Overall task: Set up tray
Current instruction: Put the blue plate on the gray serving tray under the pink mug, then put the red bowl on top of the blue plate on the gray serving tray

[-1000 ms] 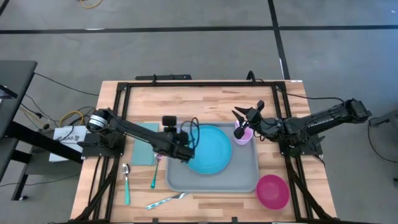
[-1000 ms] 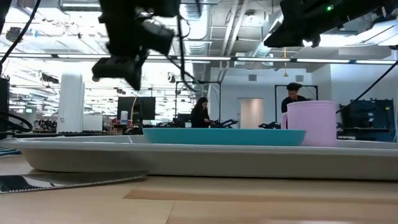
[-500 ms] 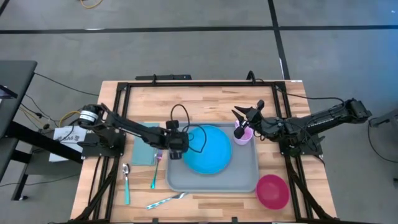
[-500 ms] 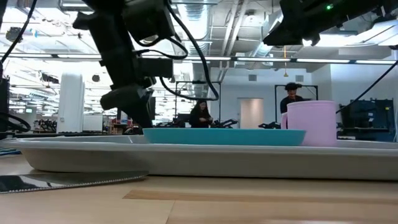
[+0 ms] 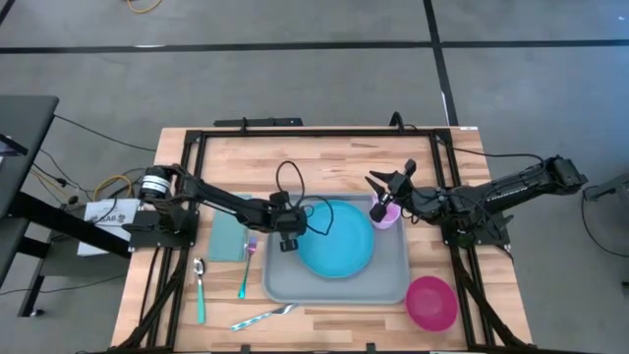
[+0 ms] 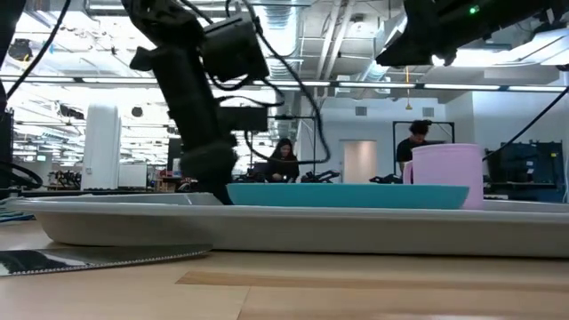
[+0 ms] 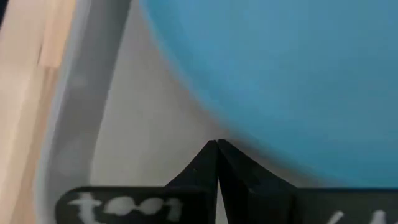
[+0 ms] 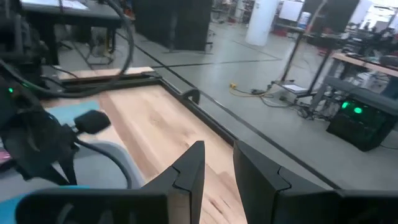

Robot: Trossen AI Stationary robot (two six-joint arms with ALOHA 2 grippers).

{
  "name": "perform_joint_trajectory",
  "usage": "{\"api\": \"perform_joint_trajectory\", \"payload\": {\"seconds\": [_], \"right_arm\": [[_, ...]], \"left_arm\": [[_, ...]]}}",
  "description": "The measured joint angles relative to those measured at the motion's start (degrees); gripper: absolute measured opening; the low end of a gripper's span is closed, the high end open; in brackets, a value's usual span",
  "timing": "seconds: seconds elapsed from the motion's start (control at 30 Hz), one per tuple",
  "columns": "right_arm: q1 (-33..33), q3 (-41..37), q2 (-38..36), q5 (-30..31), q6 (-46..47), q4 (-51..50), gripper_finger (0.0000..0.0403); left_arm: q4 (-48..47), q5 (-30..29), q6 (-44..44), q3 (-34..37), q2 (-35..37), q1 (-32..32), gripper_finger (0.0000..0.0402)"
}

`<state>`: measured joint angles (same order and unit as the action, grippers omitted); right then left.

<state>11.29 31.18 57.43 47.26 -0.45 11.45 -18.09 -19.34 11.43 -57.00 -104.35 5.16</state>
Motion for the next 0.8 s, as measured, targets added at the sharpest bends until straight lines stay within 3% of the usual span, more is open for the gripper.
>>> {"api": "perform_joint_trajectory", "payload": {"seconds": [0.2, 0.47, 0.67, 0.8], "right_arm": [[-0.1, 0.0, 0.0, -0.9, -0.1, -2.9, 0.0079], [0.3, 0.0, 0.0, -2.9, -0.8, -5.5, 0.0079], [2.1, 0.0, -0.1, -11.3, -5.3, -5.0, 0.0079], [4.3, 0.0, -0.1, -11.4, -5.7, -5.4, 0.0079]], "left_arm": [[6.1, 1.3, 1.4, -3.1, 0.0, 2.2, 0.0], [6.0, 1.5, 6.5, -6.0, -1.6, 4.2, 0.0], [1.6, -6.1, 6.7, -11.8, -1.6, 6.2, 0.0], [-6.4, -8.7, 6.6, -19.4, -1.3, 6.9, 0.0]]}}
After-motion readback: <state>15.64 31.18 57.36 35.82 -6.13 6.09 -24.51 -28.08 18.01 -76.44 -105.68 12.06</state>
